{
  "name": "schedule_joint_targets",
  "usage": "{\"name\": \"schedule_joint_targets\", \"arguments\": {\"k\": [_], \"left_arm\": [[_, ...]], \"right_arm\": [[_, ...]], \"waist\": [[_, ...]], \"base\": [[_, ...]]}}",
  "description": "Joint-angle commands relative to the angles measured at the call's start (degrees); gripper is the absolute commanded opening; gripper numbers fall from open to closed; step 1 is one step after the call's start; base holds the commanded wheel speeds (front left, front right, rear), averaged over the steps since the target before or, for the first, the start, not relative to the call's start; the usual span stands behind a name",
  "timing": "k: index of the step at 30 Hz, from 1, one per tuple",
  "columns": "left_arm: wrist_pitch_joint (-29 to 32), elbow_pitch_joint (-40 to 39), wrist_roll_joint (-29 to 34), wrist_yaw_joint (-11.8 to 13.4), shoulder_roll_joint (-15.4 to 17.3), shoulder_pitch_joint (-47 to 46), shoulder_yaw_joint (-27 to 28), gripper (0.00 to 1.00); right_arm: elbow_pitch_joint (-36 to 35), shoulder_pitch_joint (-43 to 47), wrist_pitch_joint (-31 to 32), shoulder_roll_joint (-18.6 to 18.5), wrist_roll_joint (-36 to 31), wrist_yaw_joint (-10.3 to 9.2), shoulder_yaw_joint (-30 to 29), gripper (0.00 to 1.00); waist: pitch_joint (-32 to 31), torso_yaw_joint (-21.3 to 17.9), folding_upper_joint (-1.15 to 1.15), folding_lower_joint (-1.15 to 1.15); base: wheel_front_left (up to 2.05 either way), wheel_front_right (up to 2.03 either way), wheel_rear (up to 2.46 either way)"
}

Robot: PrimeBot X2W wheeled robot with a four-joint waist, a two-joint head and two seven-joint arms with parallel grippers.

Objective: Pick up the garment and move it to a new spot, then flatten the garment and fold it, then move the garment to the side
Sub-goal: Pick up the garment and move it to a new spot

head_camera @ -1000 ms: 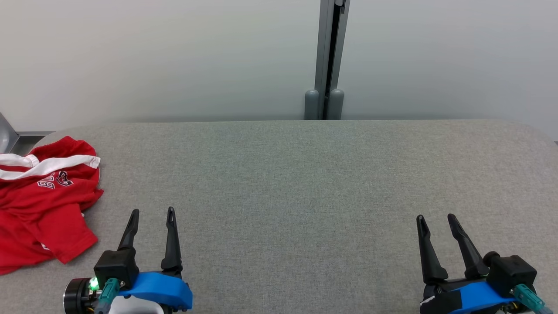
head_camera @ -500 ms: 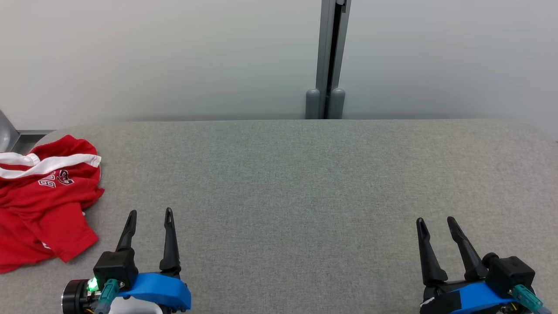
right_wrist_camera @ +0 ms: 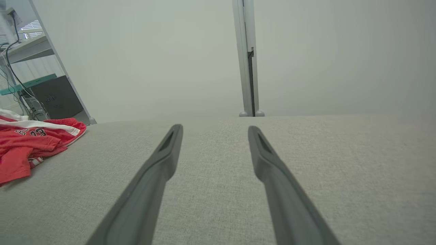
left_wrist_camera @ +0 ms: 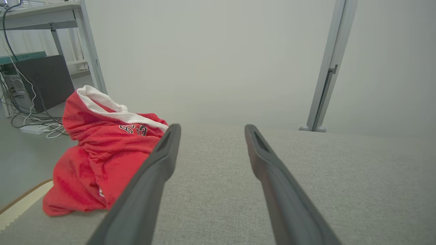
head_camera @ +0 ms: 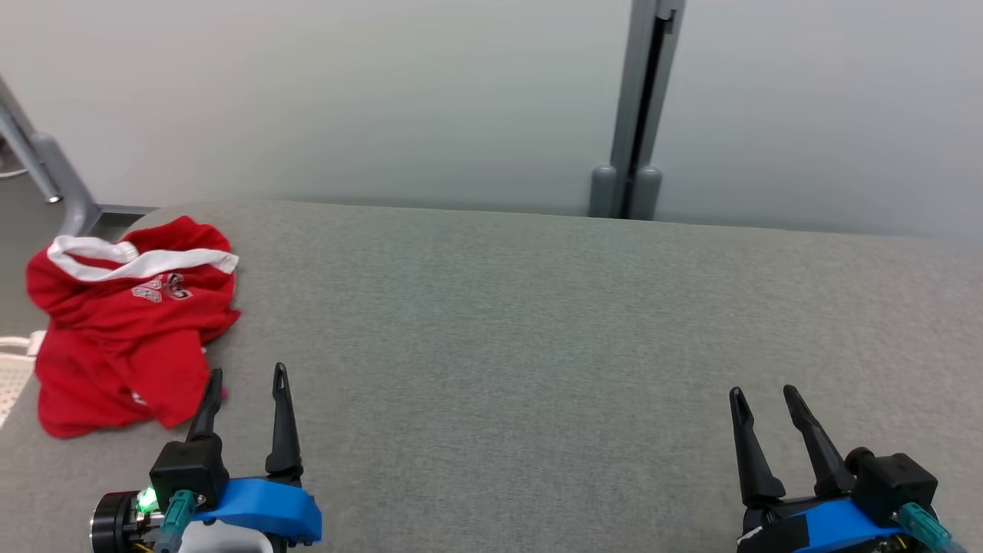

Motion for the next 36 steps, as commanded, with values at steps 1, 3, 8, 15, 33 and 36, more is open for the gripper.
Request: {"name": "schedule_joint_targets", "arguments": {"k": [1,3,8,15,33,36], "left_arm": [[-0.41,-0.14,0.18,0.35,0.26,-0.57,0.13,1.00],[-0.41,-0.21,0.20,0.47,0.48,-0.47,0.14,1.00],[-0.63,-0.56,-0.28,0.80,0.93,-0.21,0.45,1.00],[-1.12,-0.74,-1.12,1.11,1.35,-0.09,1.04,1.00],[-0.71,-2.75,-2.10,2.47,3.36,1.55,2.31,1.00],[-0.48,-2.88,-2.50,2.43,3.67,1.52,2.45,1.00]], "right_arm": [[0.20,0.24,-0.04,-0.36,-0.01,0.03,-0.08,1.00],[0.35,0.40,-0.04,-0.36,-0.04,0.03,0.01,1.00],[0.46,0.24,-0.04,-0.36,-0.24,0.03,0.00,1.00],[0.74,0.30,-0.04,-0.37,-0.50,0.03,0.02,1.00],[1.49,0.41,-0.04,-0.36,1.21,0.03,1.26,1.00],[1.61,0.52,-0.04,-0.35,1.47,0.03,1.39,1.00]], "waist": [[0.32,1.25,0.00,0.00],[0.32,2.61,0.00,0.00],[0.62,5.95,0.00,0.00],[0.58,10.78,0.00,0.00],[0.30,19.88,0.00,0.00],[0.22,20.77,0.00,0.00]], "base": [[0.00,0.00,0.00],[0.00,0.00,0.00],[0.00,0.00,0.00],[0.00,0.00,0.00],[0.00,0.00,0.00],[0.00,0.00,0.00]]}}
